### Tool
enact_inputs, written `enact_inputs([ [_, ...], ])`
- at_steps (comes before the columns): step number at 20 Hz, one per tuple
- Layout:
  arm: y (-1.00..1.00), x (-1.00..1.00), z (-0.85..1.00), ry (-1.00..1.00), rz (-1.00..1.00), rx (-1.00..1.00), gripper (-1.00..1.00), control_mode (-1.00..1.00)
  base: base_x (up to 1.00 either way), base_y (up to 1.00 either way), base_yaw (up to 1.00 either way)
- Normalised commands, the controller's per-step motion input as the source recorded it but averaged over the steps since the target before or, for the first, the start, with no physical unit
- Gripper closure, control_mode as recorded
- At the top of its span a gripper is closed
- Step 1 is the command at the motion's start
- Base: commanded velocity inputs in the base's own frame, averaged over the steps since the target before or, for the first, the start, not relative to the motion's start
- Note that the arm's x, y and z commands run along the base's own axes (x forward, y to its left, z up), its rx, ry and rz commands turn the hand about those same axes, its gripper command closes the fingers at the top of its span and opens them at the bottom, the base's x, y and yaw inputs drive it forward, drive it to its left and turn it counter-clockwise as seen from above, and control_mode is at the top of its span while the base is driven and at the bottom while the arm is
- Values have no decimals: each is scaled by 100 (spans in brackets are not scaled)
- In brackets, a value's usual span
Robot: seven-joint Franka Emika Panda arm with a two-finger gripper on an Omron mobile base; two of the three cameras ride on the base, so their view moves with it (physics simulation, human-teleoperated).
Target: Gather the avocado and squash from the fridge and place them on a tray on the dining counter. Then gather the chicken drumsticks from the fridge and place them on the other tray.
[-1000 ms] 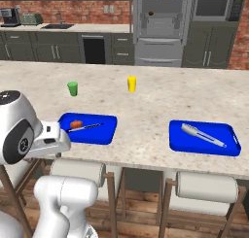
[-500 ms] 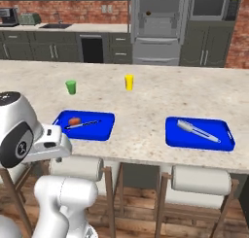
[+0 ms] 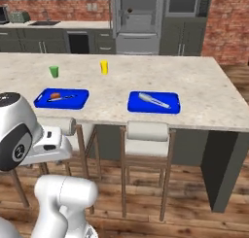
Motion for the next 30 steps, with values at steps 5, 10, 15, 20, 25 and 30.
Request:
enact_inputs([
  [5, 0, 0, 0, 0, 0, 0, -100, 100, -41, -100, 0],
  [10, 0, 0, 0, 0, 0, 0, -100, 100, -29, -100, 0],
  [15, 0, 0, 0, 0, 0, 0, -100, 100, -13, -100, 0],
  [20, 0, 0, 0, 0, 0, 0, -100, 100, 2, -100, 1],
  [25, 0, 0, 0, 0, 0, 0, -100, 100, 20, -100, 5],
  [30, 0, 0, 0, 0, 0, 0, -100, 100, 32, -96, 12],
])
